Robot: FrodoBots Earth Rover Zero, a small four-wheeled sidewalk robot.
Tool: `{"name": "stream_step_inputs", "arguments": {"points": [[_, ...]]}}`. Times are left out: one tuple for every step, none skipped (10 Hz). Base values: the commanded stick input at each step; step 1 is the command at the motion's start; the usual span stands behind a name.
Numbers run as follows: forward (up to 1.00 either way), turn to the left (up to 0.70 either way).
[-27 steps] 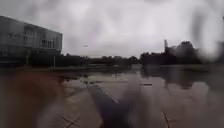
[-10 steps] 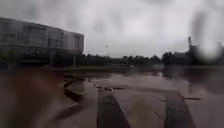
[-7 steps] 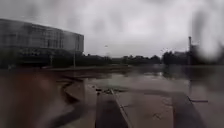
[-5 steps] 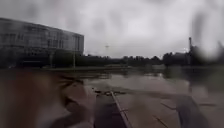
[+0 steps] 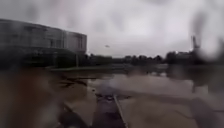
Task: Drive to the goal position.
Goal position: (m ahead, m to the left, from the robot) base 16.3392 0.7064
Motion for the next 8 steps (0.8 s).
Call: {"name": "stream_step_inputs", "arguments": {"points": [[0.70,0.35],[0.70,0.35],[0.70,0.35],[0.70,0.06],[0.70,0.00],[0.70,0.00],[0.70,0.00],[0.70,0.00]]}}
